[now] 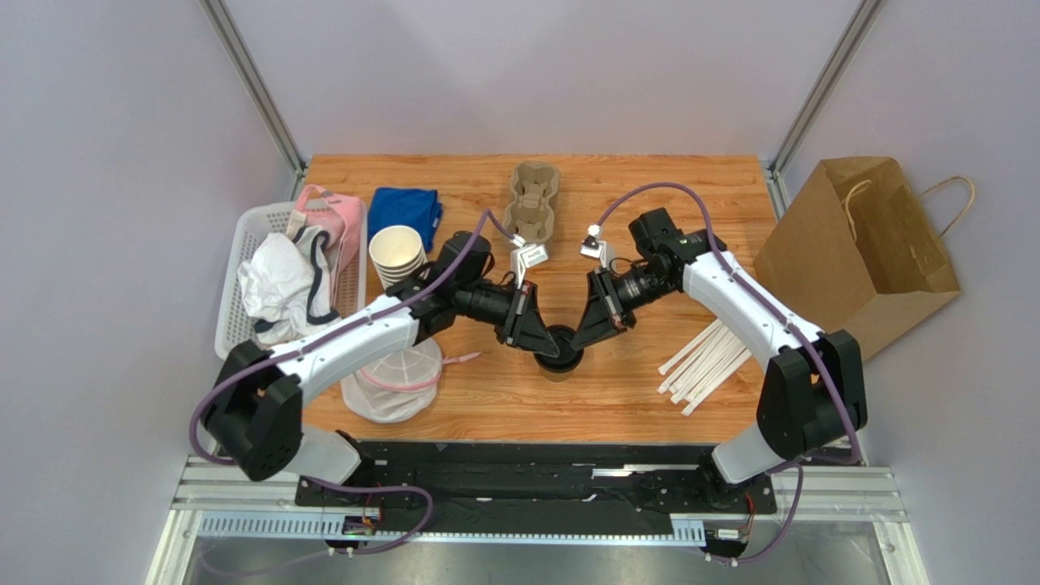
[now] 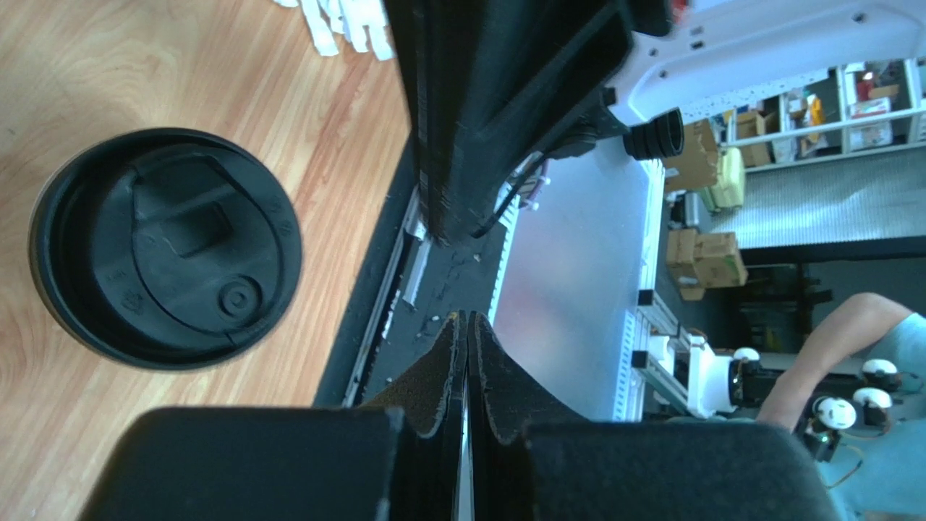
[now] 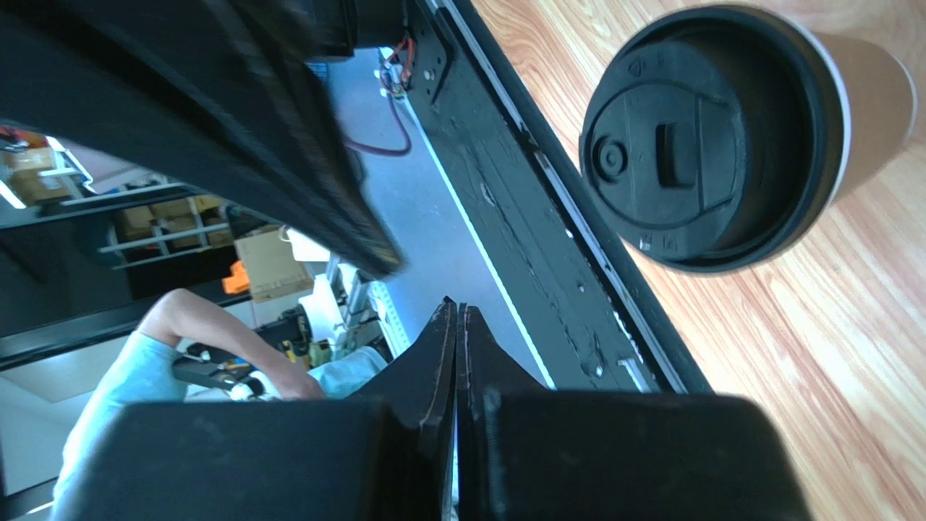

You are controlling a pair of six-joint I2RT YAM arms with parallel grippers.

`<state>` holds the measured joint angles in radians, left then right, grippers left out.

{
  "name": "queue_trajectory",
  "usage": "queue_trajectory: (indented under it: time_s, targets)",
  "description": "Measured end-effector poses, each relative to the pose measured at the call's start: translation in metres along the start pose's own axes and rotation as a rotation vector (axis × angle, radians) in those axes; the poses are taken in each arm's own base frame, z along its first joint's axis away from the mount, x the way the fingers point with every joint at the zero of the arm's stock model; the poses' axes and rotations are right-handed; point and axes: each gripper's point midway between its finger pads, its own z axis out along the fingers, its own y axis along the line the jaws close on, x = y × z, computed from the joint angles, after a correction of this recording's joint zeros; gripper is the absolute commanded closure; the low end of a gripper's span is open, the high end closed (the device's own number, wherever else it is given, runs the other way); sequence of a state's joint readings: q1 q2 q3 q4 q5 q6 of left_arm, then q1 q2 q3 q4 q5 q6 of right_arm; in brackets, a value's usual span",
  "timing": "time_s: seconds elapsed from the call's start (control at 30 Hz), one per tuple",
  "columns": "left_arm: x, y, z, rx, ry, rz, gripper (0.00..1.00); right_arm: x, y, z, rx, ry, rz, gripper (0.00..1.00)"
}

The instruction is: Pack the takeout coffee

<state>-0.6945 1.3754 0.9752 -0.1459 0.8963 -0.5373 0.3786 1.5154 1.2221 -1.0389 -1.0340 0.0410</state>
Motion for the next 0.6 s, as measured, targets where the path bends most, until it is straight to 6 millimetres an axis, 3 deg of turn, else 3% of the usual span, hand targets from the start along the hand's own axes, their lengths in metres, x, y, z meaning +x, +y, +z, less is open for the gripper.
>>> queue_trajectory:
  time_s: [0.23, 0.6]
  targets:
    - [0.013, 0.039, 0.029, 0.004, 0.082, -0.145, 1.00, -0.002, -0.019, 0.015, -0.025, 0.019, 0.063, 1.00]
    - [0.015, 0.058, 0.039, 0.015, 0.111, -0.207, 1.00, -0.007, -0.050, 0.032, -0.027, 0.051, 0.137, 1.00]
